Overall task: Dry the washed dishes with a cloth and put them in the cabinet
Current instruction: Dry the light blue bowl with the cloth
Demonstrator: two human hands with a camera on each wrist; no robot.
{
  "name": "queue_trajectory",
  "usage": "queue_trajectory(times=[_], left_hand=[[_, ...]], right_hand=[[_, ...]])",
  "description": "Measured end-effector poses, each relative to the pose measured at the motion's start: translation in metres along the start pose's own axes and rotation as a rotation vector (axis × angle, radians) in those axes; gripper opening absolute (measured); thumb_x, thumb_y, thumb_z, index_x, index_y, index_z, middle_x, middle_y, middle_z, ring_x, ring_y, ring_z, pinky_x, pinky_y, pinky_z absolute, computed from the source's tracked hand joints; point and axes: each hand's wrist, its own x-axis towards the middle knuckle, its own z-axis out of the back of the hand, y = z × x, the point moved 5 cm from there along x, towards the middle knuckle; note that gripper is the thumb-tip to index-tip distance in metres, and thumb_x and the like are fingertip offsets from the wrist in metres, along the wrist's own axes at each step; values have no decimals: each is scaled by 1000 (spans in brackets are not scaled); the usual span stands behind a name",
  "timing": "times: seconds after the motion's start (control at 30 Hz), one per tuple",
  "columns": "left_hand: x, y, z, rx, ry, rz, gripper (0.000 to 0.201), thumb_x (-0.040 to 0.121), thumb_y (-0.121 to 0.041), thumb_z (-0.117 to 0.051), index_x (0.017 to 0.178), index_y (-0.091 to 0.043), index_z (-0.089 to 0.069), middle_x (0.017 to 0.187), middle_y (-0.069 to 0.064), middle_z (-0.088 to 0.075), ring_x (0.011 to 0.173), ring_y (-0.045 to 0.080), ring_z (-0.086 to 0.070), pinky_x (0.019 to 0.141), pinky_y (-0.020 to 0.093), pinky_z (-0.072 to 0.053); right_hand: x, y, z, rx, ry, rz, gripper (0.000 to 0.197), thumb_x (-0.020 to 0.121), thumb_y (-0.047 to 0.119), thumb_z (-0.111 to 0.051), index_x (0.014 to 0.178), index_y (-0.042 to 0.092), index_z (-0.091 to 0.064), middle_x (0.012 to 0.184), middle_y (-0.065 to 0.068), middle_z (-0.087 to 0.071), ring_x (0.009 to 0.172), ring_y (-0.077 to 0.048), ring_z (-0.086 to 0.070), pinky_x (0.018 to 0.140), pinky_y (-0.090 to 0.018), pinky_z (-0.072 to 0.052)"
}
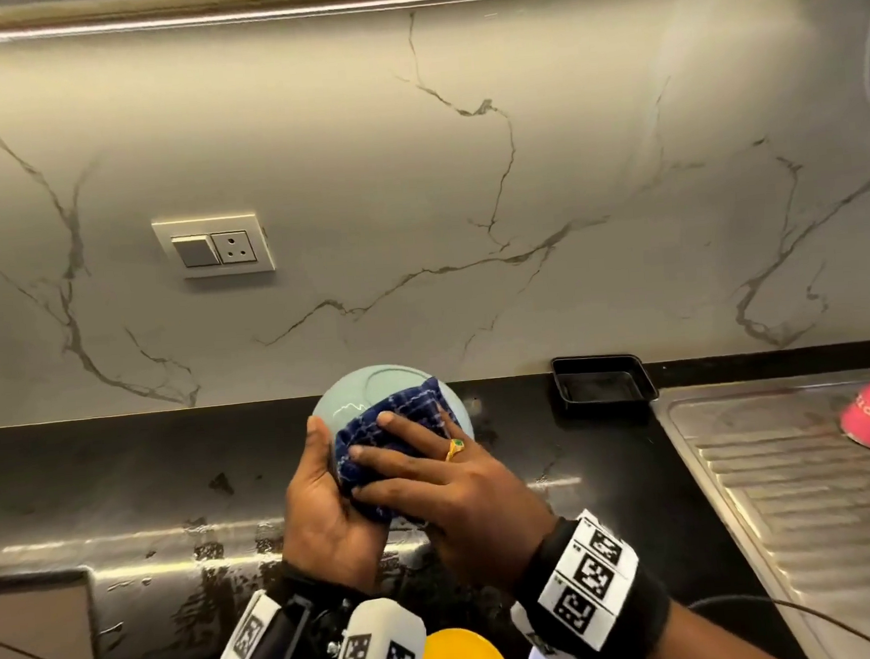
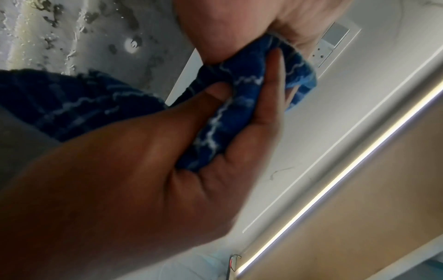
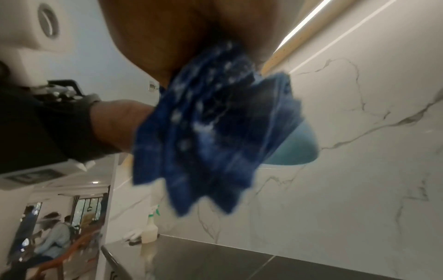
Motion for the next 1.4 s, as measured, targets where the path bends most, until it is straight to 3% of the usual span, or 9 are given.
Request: queue_trajectory(times=[0.07,0.17,0.37,0.47,0.6,0.8,1.07,1.17,1.4], left_hand=[[1,-5,0,1,13,-25,85,70,-52,-83,134,1,-60,125,25,-68,104,38,-72,77,55,-61],[5,-16,3,116,18,-139,67,85,-51,-61,138,-8,-58,126,21,-69,102,35,-73,71,52,-62],[-11,-9,-7,700,285,-264,15,91,-24,-70,105,-18,-70,112,9,-73,100,31,-69,70,47,-62],[-20,6,-14,1487,634,-490,18,89,-38,-69,96,-23,-62,82,-9,-67,69,7,-64,57,19,-48],[-17,24,-7,2444,952,-1014,35,83,-37,-79,102,-30,-50,65,-8,-69,49,11,-64,48,25,-53],[-11,34,-7,2617,1071,-1075,33,80,-26,-83,98,-29,-56,94,-9,-79,100,10,-74,87,36,-57],[-28,58,-2,2580,1155,-1240,16,92,-20,-50,84,-27,-63,76,-8,-67,69,18,-63,73,33,-53],[-34,64,3,2501,1208,-1307,17,96,-20,-52,83,-26,-61,77,-7,-64,70,19,-61,74,35,-52],[-23,67,13,2519,1176,-1355,20,96,-19,-49,82,-27,-62,74,-6,-62,66,18,-56,77,32,-50]], right_hand=[[-12,-8,4,72,-31,-26,39,91,4,-53,122,20,-69,145,4,-54,147,-22,-32,115,-54,-33],[-34,-33,16,351,-244,-389,51,86,-11,-59,121,25,-69,144,11,-55,144,-15,-39,118,-34,-32],[-44,-81,38,888,-535,-955,37,95,-7,-54,120,15,-69,118,-2,-72,113,-23,-66,103,-48,-50],[-47,-82,47,1045,-565,-1045,32,97,-3,-50,117,11,-70,113,-12,-73,106,-35,-67,95,-51,-54],[-62,-77,37,1072,-541,-1094,24,98,5,-54,116,10,-69,110,-13,-74,104,-35,-69,91,-49,-56],[-88,-63,22,437,-262,-916,48,85,1,-69,122,32,-70,124,10,-69,118,-8,-63,105,-35,-49],[-55,-58,23,55,271,-501,52,86,16,-69,133,30,-51,119,-5,-70,99,-29,-69,81,-38,-55],[-55,-60,10,-176,575,-371,52,93,16,-60,143,24,-50,145,-7,-54,122,-33,-59,93,-44,-52],[-78,-69,10,-160,681,-732,22,84,17,-58,103,19,-70,100,-8,-71,95,-31,-63,71,-31,-47]])
